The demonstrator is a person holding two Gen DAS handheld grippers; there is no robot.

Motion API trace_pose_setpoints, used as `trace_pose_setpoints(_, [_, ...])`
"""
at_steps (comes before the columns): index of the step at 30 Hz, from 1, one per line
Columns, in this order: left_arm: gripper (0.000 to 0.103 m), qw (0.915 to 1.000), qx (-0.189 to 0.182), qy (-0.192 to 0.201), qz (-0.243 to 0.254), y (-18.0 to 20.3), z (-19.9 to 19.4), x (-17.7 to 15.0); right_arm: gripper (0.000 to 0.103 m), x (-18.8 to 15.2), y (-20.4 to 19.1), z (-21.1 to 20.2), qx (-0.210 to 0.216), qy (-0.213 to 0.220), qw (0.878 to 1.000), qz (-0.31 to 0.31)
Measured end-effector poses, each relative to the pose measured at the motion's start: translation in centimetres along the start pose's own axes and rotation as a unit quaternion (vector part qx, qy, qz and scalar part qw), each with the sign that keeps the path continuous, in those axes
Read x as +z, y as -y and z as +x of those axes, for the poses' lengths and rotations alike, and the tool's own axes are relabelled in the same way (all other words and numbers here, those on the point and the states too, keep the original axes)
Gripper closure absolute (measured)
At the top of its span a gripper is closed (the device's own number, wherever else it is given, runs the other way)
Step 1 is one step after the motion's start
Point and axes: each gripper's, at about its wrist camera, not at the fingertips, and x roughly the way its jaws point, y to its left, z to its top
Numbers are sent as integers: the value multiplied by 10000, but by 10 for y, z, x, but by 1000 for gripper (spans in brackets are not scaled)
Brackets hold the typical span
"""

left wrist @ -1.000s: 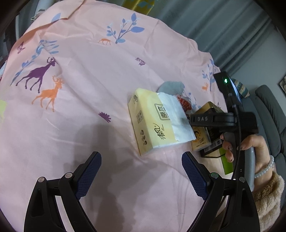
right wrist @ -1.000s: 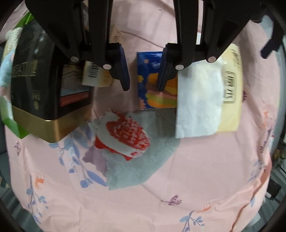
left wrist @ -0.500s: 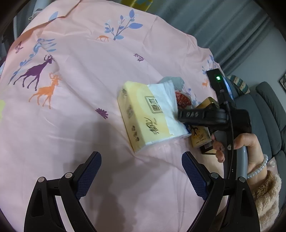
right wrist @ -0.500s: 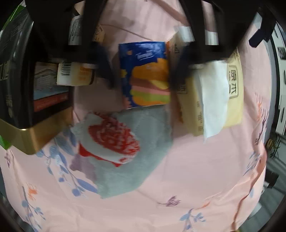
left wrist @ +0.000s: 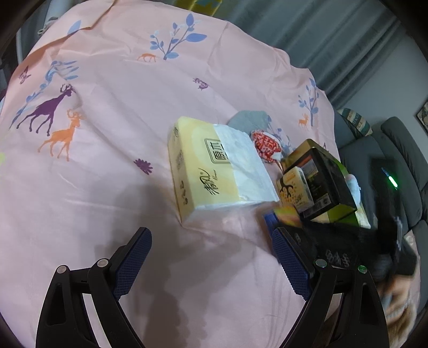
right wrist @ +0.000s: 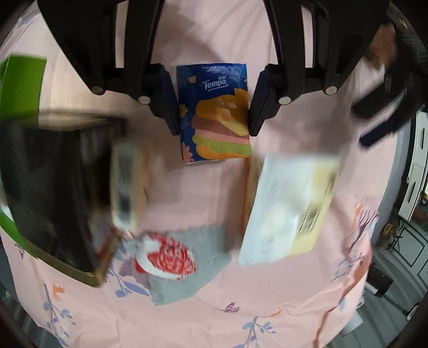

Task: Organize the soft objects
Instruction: 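Position the right gripper around the blue Tempo tissue pack, then grasp the Tempo pack with the right gripper and carry it over the green box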

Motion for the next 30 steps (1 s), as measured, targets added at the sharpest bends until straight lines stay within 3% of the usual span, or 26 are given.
trace_pose_setpoints(8, [11,9998,0,-72,158,22,9,-12,50,-56,14,-4,466,91,9982,366])
trace_pose_setpoints(11, [11,9996,-31,-152,241,32,12,-18,42,-64,24,-13,505,337,9969,500])
trace_pose_setpoints(14, [11,9993,-159,-160,306,44,14,-24,32,-68,40,-34,915,686,9901,818])
trace_pose_setpoints(16, [11,9985,-358,-254,317,50,18,-28,22,-63,48,-41,821,911,9883,911])
trace_pose_setpoints(18, [12,9971,-552,-375,356,56,25,-31,20,-62,61,-49,693,1234,9835,1123])
trace_pose_setpoints(23, [14,9918,-872,-825,445,75,43,-46,23,-72,64,-41,1126,1058,9804,1220])
trace_pose_setpoints(27, [37,9878,-805,-1046,825,93,53,-60,44,-71,60,-19,1598,774,9757,1285])
trace_pose_setpoints(30, [48,9873,-691,-988,1035,101,56,-66,52,-75,58,-7,1682,568,9748,1348])
